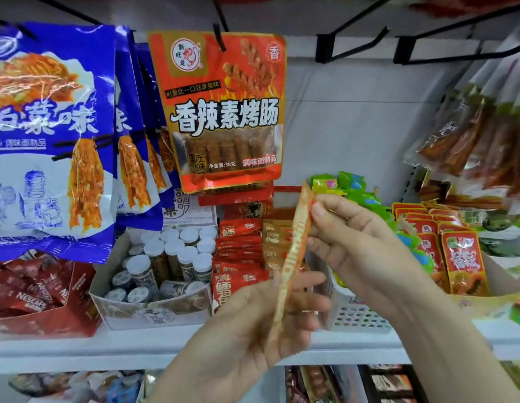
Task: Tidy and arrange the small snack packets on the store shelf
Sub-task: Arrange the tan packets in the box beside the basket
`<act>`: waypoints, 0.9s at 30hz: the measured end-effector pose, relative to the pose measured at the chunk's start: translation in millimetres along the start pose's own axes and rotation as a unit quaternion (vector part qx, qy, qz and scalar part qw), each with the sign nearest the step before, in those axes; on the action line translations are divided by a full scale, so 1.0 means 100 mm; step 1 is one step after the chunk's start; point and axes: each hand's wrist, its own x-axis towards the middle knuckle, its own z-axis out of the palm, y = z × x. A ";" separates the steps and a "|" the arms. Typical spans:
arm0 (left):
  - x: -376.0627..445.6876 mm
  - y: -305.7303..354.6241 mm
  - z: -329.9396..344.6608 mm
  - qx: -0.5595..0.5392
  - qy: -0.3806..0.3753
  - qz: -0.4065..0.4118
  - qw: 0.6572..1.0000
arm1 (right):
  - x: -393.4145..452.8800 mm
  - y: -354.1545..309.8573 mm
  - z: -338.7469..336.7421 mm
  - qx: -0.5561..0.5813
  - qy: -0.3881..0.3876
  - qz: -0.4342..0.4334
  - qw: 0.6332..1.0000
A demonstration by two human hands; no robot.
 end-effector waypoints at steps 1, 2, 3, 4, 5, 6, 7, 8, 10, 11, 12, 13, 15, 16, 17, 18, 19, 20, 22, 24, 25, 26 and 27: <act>0.01 0.01 0.01 -0.013 0.006 0.015 1.000 | 0.00 -0.01 0.00 -0.001 0.002 0.005 1.000; 0.03 0.01 0.01 0.002 0.033 0.042 0.999 | 0.01 -0.03 -0.01 -0.004 0.011 0.017 1.000; 0.05 0.02 0.00 0.056 0.080 0.067 0.993 | 0.01 -0.05 -0.03 -0.005 0.028 0.039 0.999; 0.07 0.02 -0.02 0.129 0.135 0.094 0.978 | 0.01 -0.08 -0.04 -0.004 0.047 0.066 0.997; 0.09 0.02 -0.02 0.183 0.182 0.123 0.958 | 0.00 -0.10 -0.06 -0.008 0.060 0.090 0.994; 0.10 0.01 -0.04 0.214 0.204 0.148 0.944 | -0.01 -0.10 -0.08 -0.022 0.062 0.104 0.992; 0.09 0.01 -0.05 0.233 0.209 0.165 0.935 | -0.02 -0.10 -0.09 -0.043 0.057 0.107 0.992; 0.09 0.00 -0.06 0.245 0.207 0.169 0.932 | -0.03 -0.09 -0.09 -0.068 0.054 0.098 0.991; 0.09 -0.02 -0.06 0.259 0.203 0.160 0.931 | -0.04 -0.06 -0.10 -0.105 0.067 0.069 0.990; 0.09 -0.01 -0.06 0.264 0.197 0.157 0.931 | -0.04 -0.06 -0.11 -0.111 0.079 0.061 0.989; 0.08 -0.02 -0.06 0.267 0.189 0.153 0.933 | -0.04 -0.06 -0.12 -0.110 0.087 0.057 0.988; 0.09 -0.02 -0.07 0.274 0.181 0.154 0.932 | -0.04 -0.06 -0.13 -0.108 0.091 0.056 0.988; 0.10 -0.01 -0.08 0.258 0.173 0.147 0.939 | -0.04 -0.06 -0.14 -0.100 0.095 0.056 0.989; 0.11 -0.01 -0.05 0.229 0.172 0.140 0.948 | -0.03 -0.07 -0.15 -0.092 0.096 0.054 0.990; 0.13 -0.02 -0.06 0.194 0.176 0.133 0.956 | -0.03 -0.07 -0.16 -0.081 0.097 0.053 0.991; 0.16 0.01 -0.03 0.120 0.174 0.114 0.971 | -0.03 -0.07 -0.17 -0.065 0.093 0.051 0.992; 0.17 0.04 0.01 0.060 0.167 0.081 0.981 | -0.03 -0.08 -0.17 -0.044 0.084 0.051 0.994; 0.20 0.04 0.03 0.000 0.141 0.051 0.989 | -0.03 -0.08 -0.17 -0.019 0.070 0.051 0.996; 0.21 0.06 0.08 -0.041 0.089 0.001 0.995 | -0.03 -0.07 -0.16 0.022 0.031 0.042 0.998; 0.17 0.04 0.11 -0.044 0.060 -0.035 0.997 | -0.04 -0.05 -0.12 0.029 0.002 0.023 0.999; 0.18 0.01 0.11 -0.039 0.059 -0.041 0.997 | -0.04 -0.05 -0.13 0.016 -0.001 0.016 1.000; 0.13 0.00 0.12 -0.044 0.051 -0.047 0.997 | -0.03 -0.05 -0.16 -0.002 0.008 0.015 1.000; 0.11 -0.04 0.04 -0.039 0.064 -0.014 0.997 | -0.02 -0.08 -0.19 -0.023 0.028 0.021 0.999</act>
